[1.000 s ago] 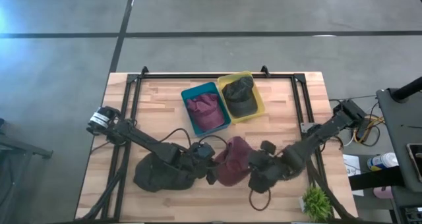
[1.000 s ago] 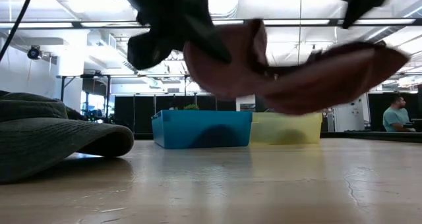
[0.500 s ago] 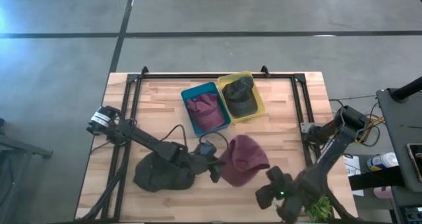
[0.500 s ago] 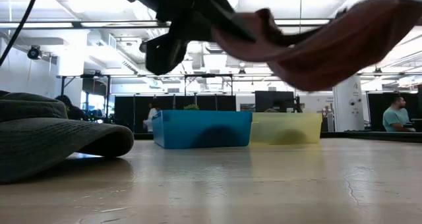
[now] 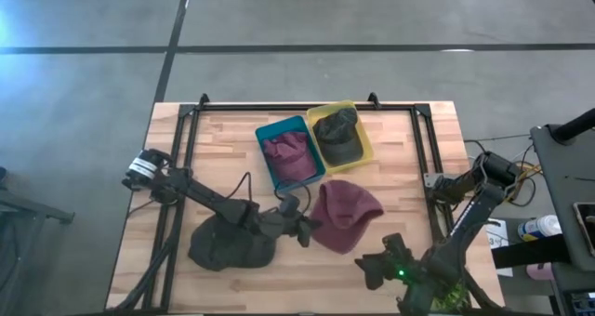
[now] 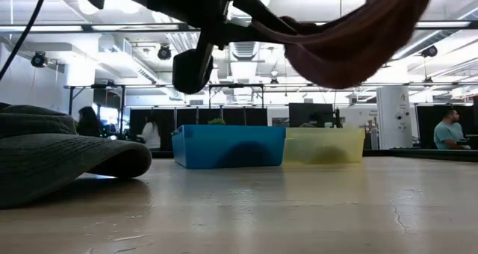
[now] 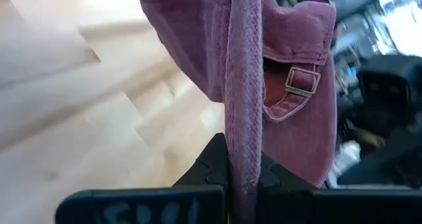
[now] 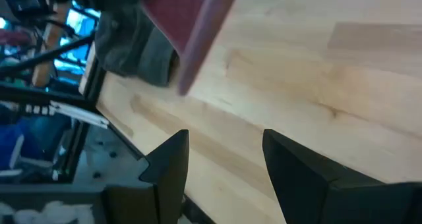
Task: Pick & Place hat
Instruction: Put the red cap into the blue bin
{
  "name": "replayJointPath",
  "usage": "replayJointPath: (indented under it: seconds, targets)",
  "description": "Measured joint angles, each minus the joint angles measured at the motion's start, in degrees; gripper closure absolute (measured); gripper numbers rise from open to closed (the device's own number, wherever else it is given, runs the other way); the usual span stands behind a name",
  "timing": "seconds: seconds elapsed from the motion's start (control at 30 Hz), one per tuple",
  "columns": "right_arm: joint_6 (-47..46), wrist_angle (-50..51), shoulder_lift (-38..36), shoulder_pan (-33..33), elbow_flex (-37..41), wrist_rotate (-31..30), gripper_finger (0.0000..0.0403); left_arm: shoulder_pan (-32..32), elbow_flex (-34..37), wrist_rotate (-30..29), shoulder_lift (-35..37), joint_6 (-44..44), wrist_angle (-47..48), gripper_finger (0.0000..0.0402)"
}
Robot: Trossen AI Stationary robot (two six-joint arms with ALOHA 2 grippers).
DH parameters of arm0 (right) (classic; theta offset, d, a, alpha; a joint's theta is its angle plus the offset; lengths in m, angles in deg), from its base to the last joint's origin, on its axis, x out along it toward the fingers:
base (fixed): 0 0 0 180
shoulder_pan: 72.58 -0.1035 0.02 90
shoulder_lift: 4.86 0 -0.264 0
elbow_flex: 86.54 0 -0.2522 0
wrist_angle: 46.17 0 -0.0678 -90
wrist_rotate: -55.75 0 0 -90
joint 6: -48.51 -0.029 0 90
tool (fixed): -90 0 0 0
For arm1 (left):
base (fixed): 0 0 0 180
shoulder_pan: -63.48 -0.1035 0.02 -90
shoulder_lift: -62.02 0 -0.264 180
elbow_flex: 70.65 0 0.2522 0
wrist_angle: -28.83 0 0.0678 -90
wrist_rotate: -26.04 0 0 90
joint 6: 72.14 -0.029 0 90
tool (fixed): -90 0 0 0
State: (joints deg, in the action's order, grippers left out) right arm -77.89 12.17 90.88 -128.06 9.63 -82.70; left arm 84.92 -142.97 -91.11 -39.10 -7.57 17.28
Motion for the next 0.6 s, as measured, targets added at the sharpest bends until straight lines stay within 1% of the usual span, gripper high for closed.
replayJointPath:
  seconds: [0.1,0.2,0.23,0.37,0.47,0.6]
  targets:
    - [-0.2,0.0,0.1,0.8,0.0,-1.1,0.0213,0.1,-0.1,-5.7,0.0,0.3,-0.2,0.0392]
    - [-0.1,0.3,0.1,1.5,0.0,-4.9,0.0213,0.1,-0.2,-9.7,0.0,0.5,-0.2,0.0392]
    - [-0.1,0.8,0.0,1.8,0.0,-5.8,0.0213,0.1,-0.2,-10.3,0.0,0.8,-0.2,0.0392]
    - [0.0,3.9,0.0,4.4,0.0,-6.2,0.0213,0.1,-0.2,-12.4,0.0,2.1,-1.2,0.0392]
    - [1.4,4.6,-0.1,6.1,0.0,-8.1,0.0213,0.1,-0.2,-12.7,0.0,3.6,-2.3,0.0392]
    - [3.2,4.9,-0.5,8.2,0.0,-9.8,0.0213,0.1,-0.2,-14.8,0.0,4.8,-5.4,0.0392]
